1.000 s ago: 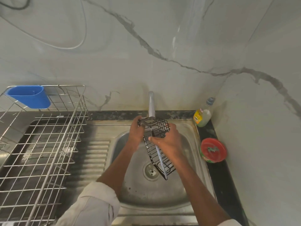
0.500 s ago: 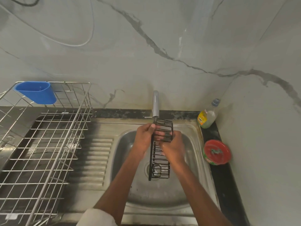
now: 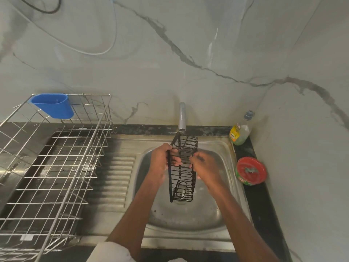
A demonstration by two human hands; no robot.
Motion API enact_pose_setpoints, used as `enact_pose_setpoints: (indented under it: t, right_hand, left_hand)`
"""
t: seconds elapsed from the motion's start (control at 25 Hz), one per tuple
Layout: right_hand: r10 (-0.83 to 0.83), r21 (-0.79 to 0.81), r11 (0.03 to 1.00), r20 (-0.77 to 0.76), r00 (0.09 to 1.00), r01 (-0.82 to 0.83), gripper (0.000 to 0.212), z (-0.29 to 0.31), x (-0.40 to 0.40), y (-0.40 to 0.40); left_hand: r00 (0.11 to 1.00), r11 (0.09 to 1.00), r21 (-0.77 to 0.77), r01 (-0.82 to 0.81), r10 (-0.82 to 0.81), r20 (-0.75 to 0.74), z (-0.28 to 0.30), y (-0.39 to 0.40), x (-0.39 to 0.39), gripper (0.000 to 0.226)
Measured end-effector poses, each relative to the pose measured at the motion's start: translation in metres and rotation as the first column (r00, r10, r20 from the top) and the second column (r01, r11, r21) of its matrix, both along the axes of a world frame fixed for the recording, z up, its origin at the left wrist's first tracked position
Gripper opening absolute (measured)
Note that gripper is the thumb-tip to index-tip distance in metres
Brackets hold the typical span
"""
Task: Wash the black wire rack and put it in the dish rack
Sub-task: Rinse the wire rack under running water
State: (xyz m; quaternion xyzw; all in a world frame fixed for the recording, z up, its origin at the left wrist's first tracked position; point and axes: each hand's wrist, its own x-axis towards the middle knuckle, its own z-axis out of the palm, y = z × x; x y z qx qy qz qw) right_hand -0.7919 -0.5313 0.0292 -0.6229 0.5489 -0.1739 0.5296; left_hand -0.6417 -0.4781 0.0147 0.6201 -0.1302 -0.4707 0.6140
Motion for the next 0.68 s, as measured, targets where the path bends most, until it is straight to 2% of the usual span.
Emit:
enact_pose_setpoints:
  t: [0.16, 0.32, 0.44, 0.52, 0.6, 0.68]
  right_hand:
    - [0.001, -0.069, 0.998, -0.051, 0.999, -0.004, 0.018, 0.001, 0.002, 0.017]
    - [-0.137, -0.112, 0.985, -0.041, 0.990, 0.132, 0.029, -0.003, -0.005, 0.028]
    - [-0.164, -0.154, 0.976, -0.071, 0.984, 0.152, 0.048, -0.005, -0.012, 0.030]
    - [-0.168, -0.187, 0.971, -0.104, 0.980, 0.147, 0.053, -0.002, -0.015, 0.029]
    - [-0.176, -0.202, 0.968, -0.105, 0.979, 0.152, 0.048, 0.000, -0.016, 0.026]
    - [-0.169, -0.195, 0.969, -0.076, 0.983, 0.151, 0.042, 0.001, -0.013, 0.020]
  left_hand:
    - [0.999, 0.999, 0.019, 0.026, -0.027, 0.035, 0.000, 0.019, 0.003, 0.028]
    - [0.987, 0.994, 0.031, 0.107, -0.110, 0.121, 0.006, 0.028, -0.007, 0.023]
    - [0.959, 0.981, 0.046, 0.188, -0.194, 0.208, 0.001, 0.033, -0.009, 0.027]
    - [0.949, 0.986, 0.048, 0.158, -0.165, 0.270, -0.003, 0.034, -0.006, 0.029]
    - [0.945, 0.997, 0.031, 0.064, -0.071, 0.319, -0.007, 0.029, 0.003, 0.027]
    - [0.923, 0.998, 0.052, 0.023, -0.042, 0.384, -0.011, 0.020, 0.016, 0.019]
